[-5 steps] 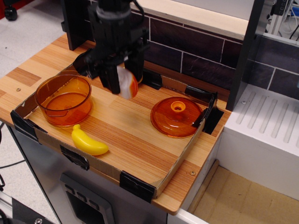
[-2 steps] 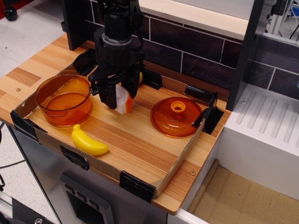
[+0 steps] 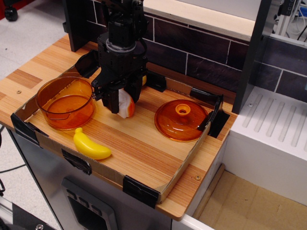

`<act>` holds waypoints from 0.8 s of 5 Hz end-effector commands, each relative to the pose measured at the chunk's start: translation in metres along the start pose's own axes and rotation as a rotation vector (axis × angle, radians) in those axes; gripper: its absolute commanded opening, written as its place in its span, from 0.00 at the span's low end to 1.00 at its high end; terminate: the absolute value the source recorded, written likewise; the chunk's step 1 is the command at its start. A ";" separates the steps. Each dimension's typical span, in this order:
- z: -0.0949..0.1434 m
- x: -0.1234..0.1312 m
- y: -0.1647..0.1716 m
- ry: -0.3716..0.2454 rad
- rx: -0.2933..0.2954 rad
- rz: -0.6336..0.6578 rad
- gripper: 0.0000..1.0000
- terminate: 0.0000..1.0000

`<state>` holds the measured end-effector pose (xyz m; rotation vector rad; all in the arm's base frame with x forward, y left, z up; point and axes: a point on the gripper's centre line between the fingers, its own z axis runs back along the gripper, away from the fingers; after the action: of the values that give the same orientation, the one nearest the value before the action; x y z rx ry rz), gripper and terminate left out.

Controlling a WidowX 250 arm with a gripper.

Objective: Take sushi out of pot

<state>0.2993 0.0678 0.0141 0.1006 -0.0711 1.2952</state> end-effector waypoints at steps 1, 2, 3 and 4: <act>0.038 -0.009 0.003 -0.052 -0.104 0.019 1.00 0.00; 0.065 -0.007 0.005 -0.056 -0.152 0.034 1.00 0.00; 0.094 -0.005 0.007 -0.109 -0.229 0.074 1.00 0.00; 0.127 0.004 0.012 -0.091 -0.268 0.083 1.00 0.00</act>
<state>0.3002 0.0635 0.1240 -0.0455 -0.2700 1.3507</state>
